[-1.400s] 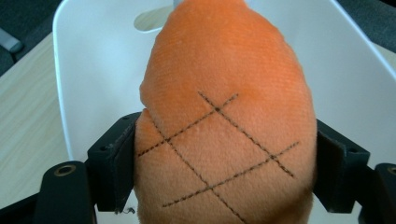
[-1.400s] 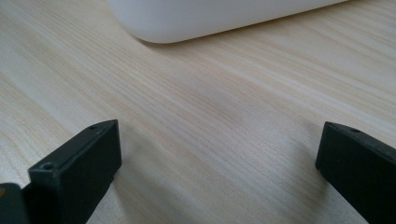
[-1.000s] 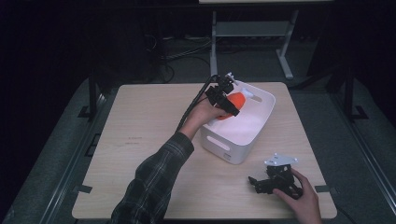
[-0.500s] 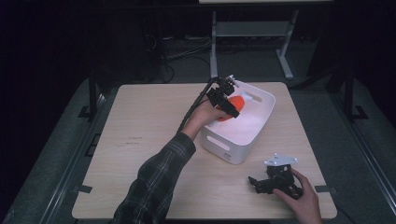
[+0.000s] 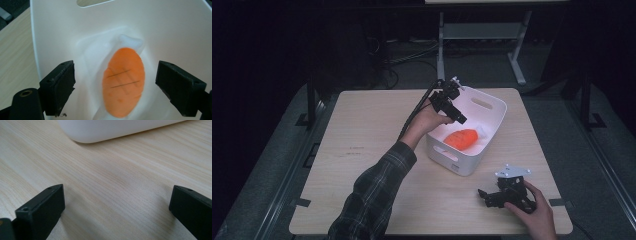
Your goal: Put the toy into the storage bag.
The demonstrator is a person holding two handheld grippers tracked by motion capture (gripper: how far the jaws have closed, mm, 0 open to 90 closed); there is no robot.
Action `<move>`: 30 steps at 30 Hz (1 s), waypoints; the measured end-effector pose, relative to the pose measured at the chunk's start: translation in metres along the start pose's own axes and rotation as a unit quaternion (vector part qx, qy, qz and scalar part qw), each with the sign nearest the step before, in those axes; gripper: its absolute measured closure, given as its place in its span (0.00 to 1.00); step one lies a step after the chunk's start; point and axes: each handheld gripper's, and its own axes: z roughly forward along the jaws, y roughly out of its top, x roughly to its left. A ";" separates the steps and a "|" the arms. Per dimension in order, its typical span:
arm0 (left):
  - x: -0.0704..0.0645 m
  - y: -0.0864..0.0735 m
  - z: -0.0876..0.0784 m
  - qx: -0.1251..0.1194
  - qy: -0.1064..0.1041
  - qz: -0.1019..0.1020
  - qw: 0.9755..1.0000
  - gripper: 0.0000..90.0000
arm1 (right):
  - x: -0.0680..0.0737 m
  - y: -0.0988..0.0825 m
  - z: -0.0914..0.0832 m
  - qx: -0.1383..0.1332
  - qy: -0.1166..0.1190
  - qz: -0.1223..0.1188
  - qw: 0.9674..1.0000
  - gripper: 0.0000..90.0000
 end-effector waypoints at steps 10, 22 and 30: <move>0.005 -0.015 -0.032 -0.011 -0.010 0.019 1.000 0.17 | 0.000 0.000 0.000 0.000 0.001 0.000 1.000 0.00; 0.014 -0.054 -0.068 -0.034 -0.015 0.023 0.999 0.17 | 0.000 0.000 0.000 -0.001 0.001 -0.001 1.000 0.00; 0.018 -0.084 -0.089 -0.049 -0.011 0.022 0.999 0.17 | 0.000 0.000 0.000 -0.001 0.000 -0.001 1.000 0.00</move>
